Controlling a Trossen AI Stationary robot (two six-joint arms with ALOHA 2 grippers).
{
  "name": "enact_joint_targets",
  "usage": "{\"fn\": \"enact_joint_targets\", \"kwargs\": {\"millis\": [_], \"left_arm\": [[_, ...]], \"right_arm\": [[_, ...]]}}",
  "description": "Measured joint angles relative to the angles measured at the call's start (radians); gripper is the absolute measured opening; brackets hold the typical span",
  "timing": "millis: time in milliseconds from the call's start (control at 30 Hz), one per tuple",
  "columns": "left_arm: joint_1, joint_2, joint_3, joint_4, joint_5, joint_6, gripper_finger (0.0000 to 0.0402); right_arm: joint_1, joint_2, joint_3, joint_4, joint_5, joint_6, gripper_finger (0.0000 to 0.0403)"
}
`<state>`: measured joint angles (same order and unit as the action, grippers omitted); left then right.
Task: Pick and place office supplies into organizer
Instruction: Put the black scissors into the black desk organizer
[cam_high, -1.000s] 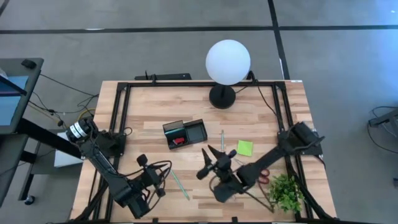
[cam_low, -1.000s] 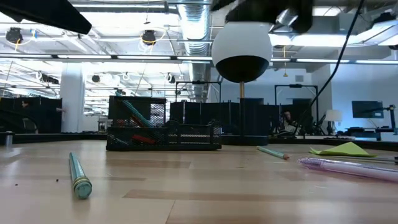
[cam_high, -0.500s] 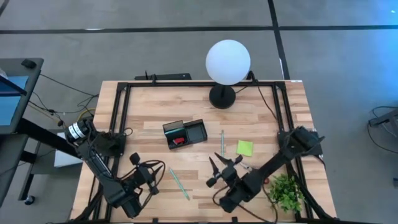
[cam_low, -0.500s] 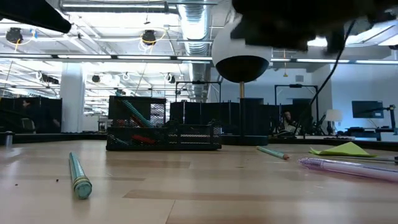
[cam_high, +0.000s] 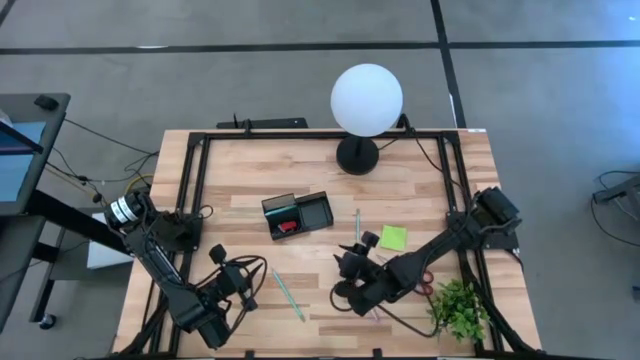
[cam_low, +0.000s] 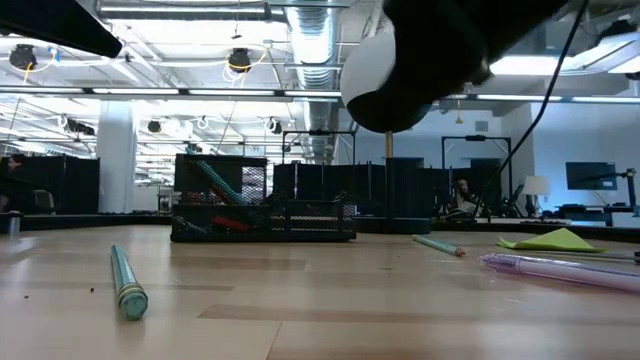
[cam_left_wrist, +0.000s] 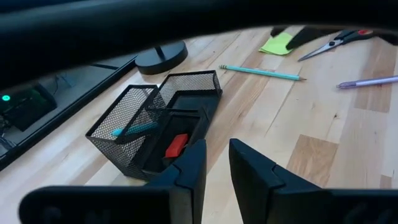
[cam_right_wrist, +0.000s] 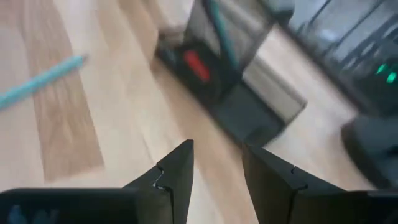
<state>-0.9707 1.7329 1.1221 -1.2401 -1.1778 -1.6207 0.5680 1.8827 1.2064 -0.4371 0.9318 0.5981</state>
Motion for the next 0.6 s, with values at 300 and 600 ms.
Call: {"fn": "enact_joint_targets", "kwargs": {"millis": [300,600], "left_arm": [[0.0,0.0,0.0,0.0,0.013,0.0,0.0065],[0.023,0.0,0.0,0.0,0.014,0.001,0.0065]], "right_arm": [[-0.021,0.02,0.0,-0.026,-0.307,0.107,0.0139],[-0.003,-0.007,0.127,-0.015,-0.205,0.002,0.0141]]}}
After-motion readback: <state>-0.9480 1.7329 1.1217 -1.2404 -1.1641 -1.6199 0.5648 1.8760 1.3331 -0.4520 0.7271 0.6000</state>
